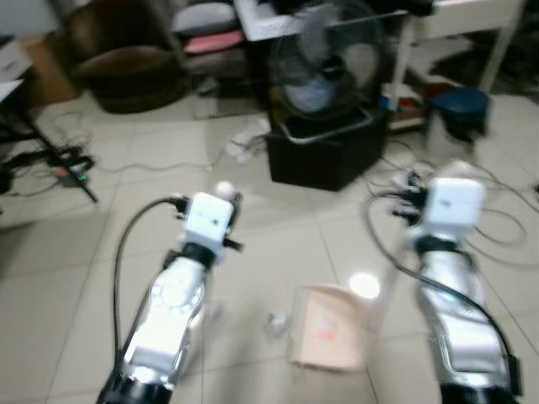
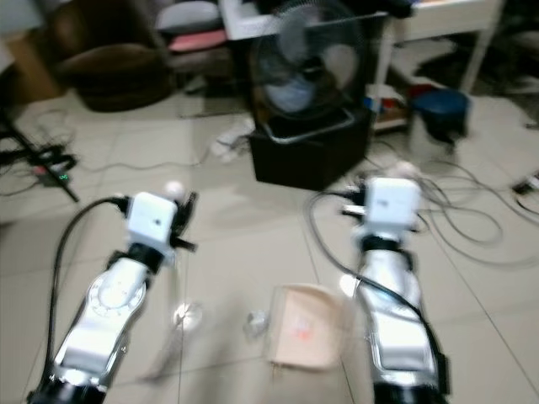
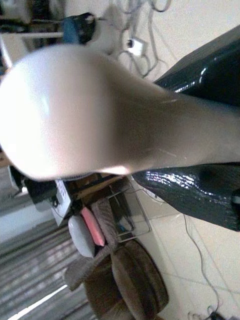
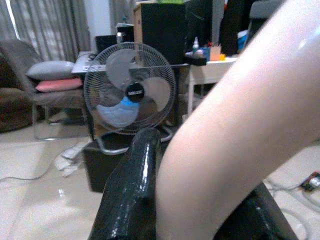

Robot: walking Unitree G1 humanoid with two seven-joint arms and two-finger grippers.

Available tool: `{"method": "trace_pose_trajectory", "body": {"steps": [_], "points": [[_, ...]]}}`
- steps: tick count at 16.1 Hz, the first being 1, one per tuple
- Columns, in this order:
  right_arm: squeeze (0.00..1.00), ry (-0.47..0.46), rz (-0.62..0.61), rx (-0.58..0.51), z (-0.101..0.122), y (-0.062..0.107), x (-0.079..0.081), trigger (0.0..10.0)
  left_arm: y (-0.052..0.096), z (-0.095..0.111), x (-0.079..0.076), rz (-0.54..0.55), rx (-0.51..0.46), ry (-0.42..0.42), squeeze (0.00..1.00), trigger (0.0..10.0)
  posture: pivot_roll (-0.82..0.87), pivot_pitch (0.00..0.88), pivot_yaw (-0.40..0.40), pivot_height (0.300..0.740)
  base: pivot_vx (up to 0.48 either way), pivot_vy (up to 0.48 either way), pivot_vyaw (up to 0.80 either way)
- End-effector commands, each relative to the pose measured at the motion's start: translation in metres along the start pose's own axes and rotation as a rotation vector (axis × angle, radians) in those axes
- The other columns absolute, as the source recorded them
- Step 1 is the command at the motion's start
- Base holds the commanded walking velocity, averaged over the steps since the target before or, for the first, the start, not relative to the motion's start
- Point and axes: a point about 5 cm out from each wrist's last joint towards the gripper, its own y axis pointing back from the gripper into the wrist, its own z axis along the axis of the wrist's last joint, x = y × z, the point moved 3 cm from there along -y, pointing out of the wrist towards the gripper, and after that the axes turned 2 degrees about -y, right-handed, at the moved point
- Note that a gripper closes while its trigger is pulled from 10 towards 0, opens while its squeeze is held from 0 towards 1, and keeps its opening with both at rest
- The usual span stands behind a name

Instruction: Sweep floor

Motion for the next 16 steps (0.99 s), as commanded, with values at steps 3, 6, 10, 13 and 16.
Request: {"method": "trace_pose_trajectory", "body": {"steps": [3, 6, 10, 13, 16], "points": [[0.00, -0.030, 0.028, -0.049, 0.015, -0.002, 0.012, 10.0, 0.000, 0.005, 0.013, 0.018, -0.018, -0.039, 0.00, 10.0, -0.11, 0.006, 0.111, 0.740, 0.387, 0.000, 0.00], [0.00, -0.018, 0.016, -0.037, 0.012, 0.001, 0.009, 10.0, 0.001, 0.003, 0.009, 0.009, -0.011, -0.030, 0.00, 10.0, -0.11, 0.012, 0.116, 0.740, 0.385, 0.000, 0.00], [0.00, 0.037, 0.061, -0.039, 0.003, -0.003, 0.011, 10.0, -0.006, -0.006, 0.008, 0.017, 0.020, 0.026, 0.00, 10.0, -0.09, 0.046, 0.121, 0.740, 0.000, 0.000, 0.00], [0.00, 0.089, 0.103, -0.024, -0.010, -0.013, 0.006, 10.0, -0.016, -0.020, 0.013, 0.067, 0.052, 0.038, 0.00, 10.0, -0.08, 0.096, 0.137, 0.740, 0.000, 0.000, 0.00], [0.00, 0.190, 0.124, -0.028, -0.019, -0.020, -0.006, 10.0, -0.019, -0.029, 0.004, 0.056, 0.075, 0.068, 0.00, 10.0, -0.08, 0.148, 0.146, 0.740, 0.000, 0.000, 0.00]]}}
